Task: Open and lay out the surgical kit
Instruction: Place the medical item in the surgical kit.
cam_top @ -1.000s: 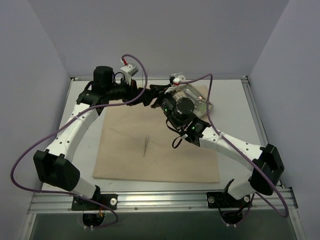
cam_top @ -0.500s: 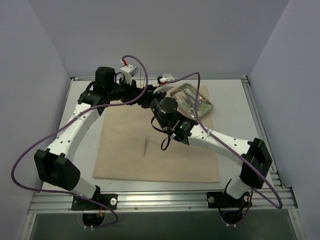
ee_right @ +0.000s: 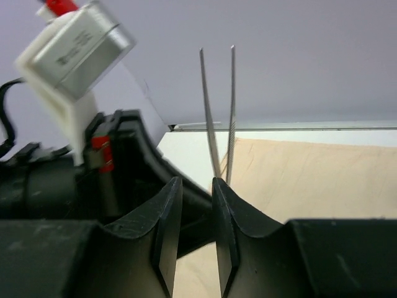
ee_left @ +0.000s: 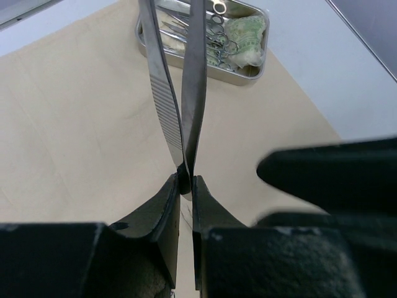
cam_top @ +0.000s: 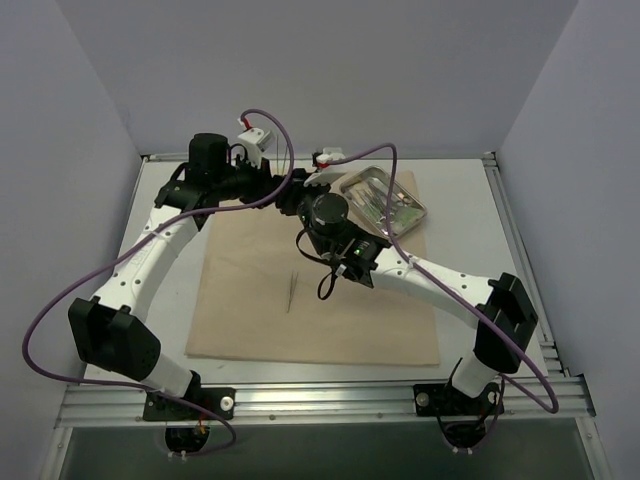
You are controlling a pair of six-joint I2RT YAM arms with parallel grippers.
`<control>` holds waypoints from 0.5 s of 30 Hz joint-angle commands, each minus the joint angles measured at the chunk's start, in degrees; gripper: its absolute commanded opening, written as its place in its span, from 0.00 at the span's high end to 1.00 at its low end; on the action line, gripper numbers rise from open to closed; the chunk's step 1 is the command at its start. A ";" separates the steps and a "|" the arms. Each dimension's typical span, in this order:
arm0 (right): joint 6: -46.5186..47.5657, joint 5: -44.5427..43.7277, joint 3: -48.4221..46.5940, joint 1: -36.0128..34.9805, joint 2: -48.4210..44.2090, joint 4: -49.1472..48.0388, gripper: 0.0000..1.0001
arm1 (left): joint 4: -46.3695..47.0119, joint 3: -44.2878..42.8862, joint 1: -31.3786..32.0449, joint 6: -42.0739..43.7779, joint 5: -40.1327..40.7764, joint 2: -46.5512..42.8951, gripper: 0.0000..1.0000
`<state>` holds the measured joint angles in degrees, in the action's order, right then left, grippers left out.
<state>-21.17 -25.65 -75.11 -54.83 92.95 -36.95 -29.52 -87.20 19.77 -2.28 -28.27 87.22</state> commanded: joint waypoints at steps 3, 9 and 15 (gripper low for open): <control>-1.86 -2.39 -1.79 4.29 -0.31 3.10 0.78 | -0.19 -0.52 1.32 1.23 -6.18 -1.09 0.98; -3.09 -0.28 -3.28 6.22 1.09 5.04 0.74 | -0.19 -0.95 1.32 -0.09 -6.44 -0.56 0.98; -3.09 0.51 -3.99 6.14 1.62 5.13 0.71 | -0.01 -0.69 1.50 0.09 -5.74 -1.18 0.98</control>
<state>-23.66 -25.08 -76.66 -49.06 93.80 -31.18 -30.39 -87.20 21.06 -2.31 -32.25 87.24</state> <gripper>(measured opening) 0.287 0.167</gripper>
